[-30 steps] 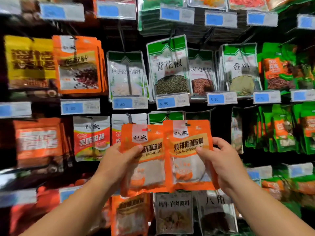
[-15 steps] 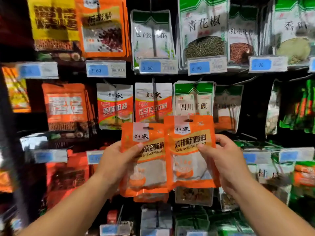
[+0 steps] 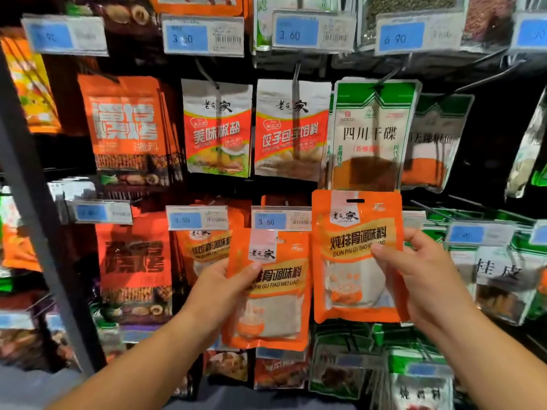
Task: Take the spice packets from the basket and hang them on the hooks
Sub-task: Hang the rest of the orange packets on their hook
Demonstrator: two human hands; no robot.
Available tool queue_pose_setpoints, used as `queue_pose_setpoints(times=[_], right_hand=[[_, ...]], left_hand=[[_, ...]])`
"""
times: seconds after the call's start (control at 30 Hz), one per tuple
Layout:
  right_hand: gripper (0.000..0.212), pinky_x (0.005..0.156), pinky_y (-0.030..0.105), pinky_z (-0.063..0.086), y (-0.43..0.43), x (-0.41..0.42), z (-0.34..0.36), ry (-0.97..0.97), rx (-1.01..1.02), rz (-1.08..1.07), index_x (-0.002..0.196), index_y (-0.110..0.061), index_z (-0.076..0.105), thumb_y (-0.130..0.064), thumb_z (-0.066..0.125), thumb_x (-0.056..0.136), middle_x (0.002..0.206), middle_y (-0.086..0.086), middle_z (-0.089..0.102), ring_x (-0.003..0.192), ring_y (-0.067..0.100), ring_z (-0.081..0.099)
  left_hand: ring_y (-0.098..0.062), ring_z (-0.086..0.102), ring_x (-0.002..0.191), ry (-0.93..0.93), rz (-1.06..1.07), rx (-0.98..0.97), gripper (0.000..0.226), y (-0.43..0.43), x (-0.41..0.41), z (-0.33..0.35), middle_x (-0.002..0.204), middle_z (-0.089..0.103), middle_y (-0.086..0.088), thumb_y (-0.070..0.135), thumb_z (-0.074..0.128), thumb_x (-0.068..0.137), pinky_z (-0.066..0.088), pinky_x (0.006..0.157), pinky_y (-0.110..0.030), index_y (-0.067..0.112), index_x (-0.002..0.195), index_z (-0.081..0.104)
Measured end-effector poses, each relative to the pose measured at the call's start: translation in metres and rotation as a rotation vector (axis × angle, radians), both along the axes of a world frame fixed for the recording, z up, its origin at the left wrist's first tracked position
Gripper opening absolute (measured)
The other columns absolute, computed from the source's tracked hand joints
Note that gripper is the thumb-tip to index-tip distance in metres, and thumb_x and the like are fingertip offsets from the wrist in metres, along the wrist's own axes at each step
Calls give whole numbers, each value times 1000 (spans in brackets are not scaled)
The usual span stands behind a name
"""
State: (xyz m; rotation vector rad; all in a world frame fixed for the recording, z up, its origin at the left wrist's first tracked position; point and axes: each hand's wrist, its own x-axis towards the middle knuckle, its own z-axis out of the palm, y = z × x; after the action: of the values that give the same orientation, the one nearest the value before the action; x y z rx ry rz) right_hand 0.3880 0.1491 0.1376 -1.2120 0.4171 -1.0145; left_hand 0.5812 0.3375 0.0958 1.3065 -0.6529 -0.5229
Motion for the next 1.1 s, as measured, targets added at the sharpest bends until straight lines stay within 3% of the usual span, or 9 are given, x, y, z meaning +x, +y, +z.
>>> queue_pose_setpoints(times=[0.1, 0.17, 0.3, 0.4, 0.47, 0.53, 0.8, 1.0, 1.1], right_hand=[[32, 79, 43, 65, 1, 1, -4, 16, 13, -4, 115, 5, 58, 10, 67, 85, 100, 25, 76, 94, 37, 76], [26, 86, 48, 63, 2, 4, -7, 35, 9, -9, 110, 1, 60, 10, 66, 86, 100, 25, 76, 96, 39, 75], [21, 87, 53, 60, 4, 8, -9, 45, 1, -7, 103, -4, 61, 9, 66, 87, 100, 25, 76, 95, 40, 75], [20, 84, 48, 60, 4, 10, -8, 46, -4, -12, 102, -6, 61, 8, 66, 88, 100, 23, 76, 92, 36, 76], [19, 79, 45, 62, 5, 11, -8, 48, -4, -10, 102, -7, 61, 7, 65, 89, 99, 22, 77, 91, 34, 77], [20, 73, 40, 64, 7, 10, -7, 45, -4, -2, 103, -6, 61, 7, 65, 89, 97, 20, 78, 89, 33, 77], [22, 67, 36, 64, 6, 5, -7, 48, -9, 0, 105, -5, 62, 10, 64, 89, 96, 20, 78, 85, 31, 78], [23, 73, 38, 65, 4, 0, -9, 57, -17, -29, 109, -1, 61, 9, 64, 89, 98, 20, 78, 89, 33, 77], [23, 75, 43, 65, 7, -1, -11, 85, -20, -26, 110, 0, 60, 8, 65, 89, 97, 21, 77, 89, 35, 77]], left_hand=[[-11, 69, 51, 18, -15, 21, 14, -2, 1, -6, 57, 70, 2, 11, 60, 100, 48, 44, -14, 1, 103, 69], [-3, 59, 39, 52, -28, 36, 17, -4, 4, -9, 49, 64, 5, 9, 59, 100, 45, 39, -13, -3, 106, 68], [-12, 74, 62, 96, -54, 1, 23, -10, 10, -12, 78, 78, -7, 15, 62, 97, 55, 53, -20, -2, 111, 69], [-11, 74, 63, 89, -50, -19, 16, -19, 10, -9, 72, 77, -5, 11, 58, 100, 55, 54, -17, 0, 103, 69], [-25, 78, 89, 116, -61, -41, 20, -27, 11, -8, 96, 80, -12, 13, 60, 100, 63, 70, -29, 2, 112, 71], [-31, 76, 100, 117, -50, -49, 21, -33, 14, -8, 108, 78, -15, 15, 61, 100, 63, 81, -39, 6, 116, 71], [-28, 77, 94, 126, -23, -25, 20, -46, 19, -12, 104, 79, -12, 18, 63, 100, 64, 71, -33, 7, 115, 70], [-29, 77, 94, 148, -5, -18, 18, -52, 21, -14, 102, 79, -12, 17, 64, 99, 61, 77, -39, 7, 112, 71], [-26, 78, 87, 135, 31, 2, 12, -58, 22, -16, 96, 80, -11, 15, 64, 99, 61, 71, -36, 9, 107, 71]])
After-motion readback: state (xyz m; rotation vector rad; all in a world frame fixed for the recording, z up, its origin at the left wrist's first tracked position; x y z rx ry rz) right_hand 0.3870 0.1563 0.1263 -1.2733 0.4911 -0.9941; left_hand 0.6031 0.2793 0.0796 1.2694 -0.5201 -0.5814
